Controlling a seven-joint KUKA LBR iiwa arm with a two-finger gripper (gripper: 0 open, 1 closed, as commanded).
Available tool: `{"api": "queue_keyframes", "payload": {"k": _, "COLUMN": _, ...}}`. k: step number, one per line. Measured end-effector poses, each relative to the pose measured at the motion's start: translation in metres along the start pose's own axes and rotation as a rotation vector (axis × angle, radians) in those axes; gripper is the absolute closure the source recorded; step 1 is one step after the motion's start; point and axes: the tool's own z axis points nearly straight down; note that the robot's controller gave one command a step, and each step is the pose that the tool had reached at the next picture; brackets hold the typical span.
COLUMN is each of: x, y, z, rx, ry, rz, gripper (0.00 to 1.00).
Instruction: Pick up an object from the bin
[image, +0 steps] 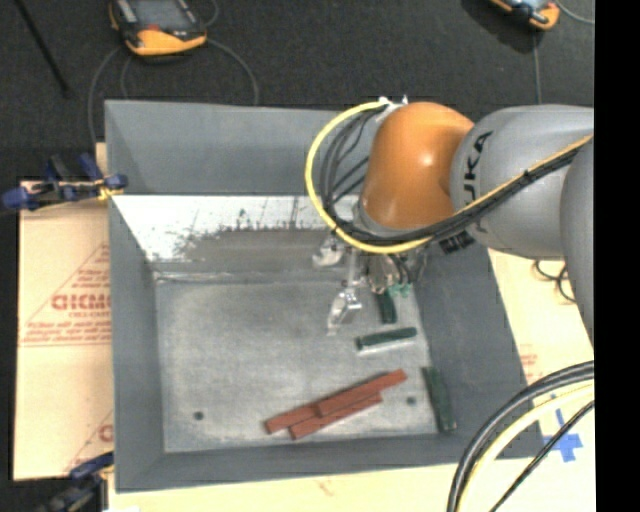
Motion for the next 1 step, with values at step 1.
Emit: {"api": "queue_keyframes", "payload": {"k": 1, "x": 0.0294, "y": -0.0284, "z": 0.0477, "rx": 0.001, "ry": 0.007, "rz": -0.052, "gripper": 0.0}}
